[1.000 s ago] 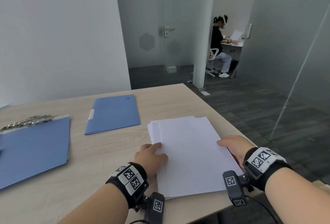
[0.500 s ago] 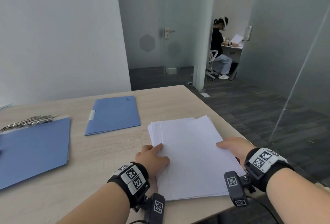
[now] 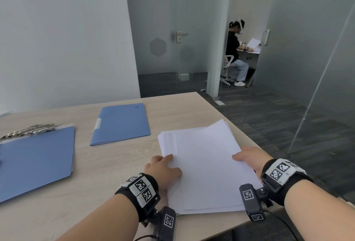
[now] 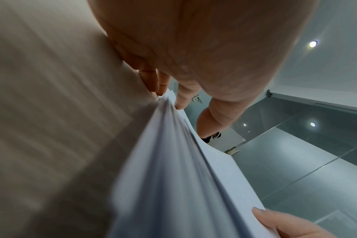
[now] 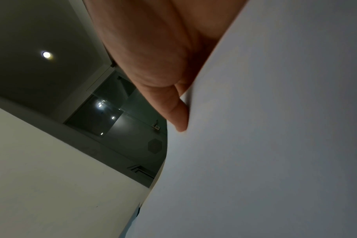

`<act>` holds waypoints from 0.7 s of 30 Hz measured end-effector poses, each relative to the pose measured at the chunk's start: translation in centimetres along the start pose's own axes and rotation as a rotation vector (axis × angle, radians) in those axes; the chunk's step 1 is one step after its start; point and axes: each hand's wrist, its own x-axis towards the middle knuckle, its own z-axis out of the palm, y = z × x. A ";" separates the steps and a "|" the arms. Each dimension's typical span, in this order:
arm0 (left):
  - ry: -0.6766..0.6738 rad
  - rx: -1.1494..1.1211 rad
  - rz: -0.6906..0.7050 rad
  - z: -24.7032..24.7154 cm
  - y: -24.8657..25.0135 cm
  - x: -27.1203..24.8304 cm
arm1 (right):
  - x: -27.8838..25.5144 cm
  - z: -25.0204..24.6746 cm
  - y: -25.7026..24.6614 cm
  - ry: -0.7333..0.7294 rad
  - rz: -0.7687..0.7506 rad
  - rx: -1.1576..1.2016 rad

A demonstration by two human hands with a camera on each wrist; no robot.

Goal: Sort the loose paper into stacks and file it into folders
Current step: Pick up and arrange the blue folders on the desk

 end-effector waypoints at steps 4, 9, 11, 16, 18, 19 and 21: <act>-0.001 -0.004 0.001 0.1 -0.1 0.3 | 0.1 -0.2 -0.1 0.050 -0.115 -0.066; 0.023 -0.051 0.006 0.1 -0.2 0.6 | -0.5 -0.6 -1.2 0.058 -0.263 -0.095; 0.032 -0.173 0.004 -0.2 -0.5 0.8 | -1.4 -0.6 -1.6 0.030 -0.325 -0.038; 0.134 -0.758 0.124 -2.4 -1.6 -0.1 | -3.9 0.4 -3.2 -0.093 -0.398 0.249; 0.170 -0.929 0.190 -3.9 -1.6 -1.2 | -4.4 1.9 -4.0 -0.136 -0.408 0.363; 0.175 -0.995 0.227 -4.7 -1.6 -1.8 | -4.8 2.9 -4.4 -0.158 -0.415 0.421; 0.201 -1.086 0.279 -6.2 -2.0 -3.1 | -5.5 5.0 -5.4 -0.235 -0.430 0.506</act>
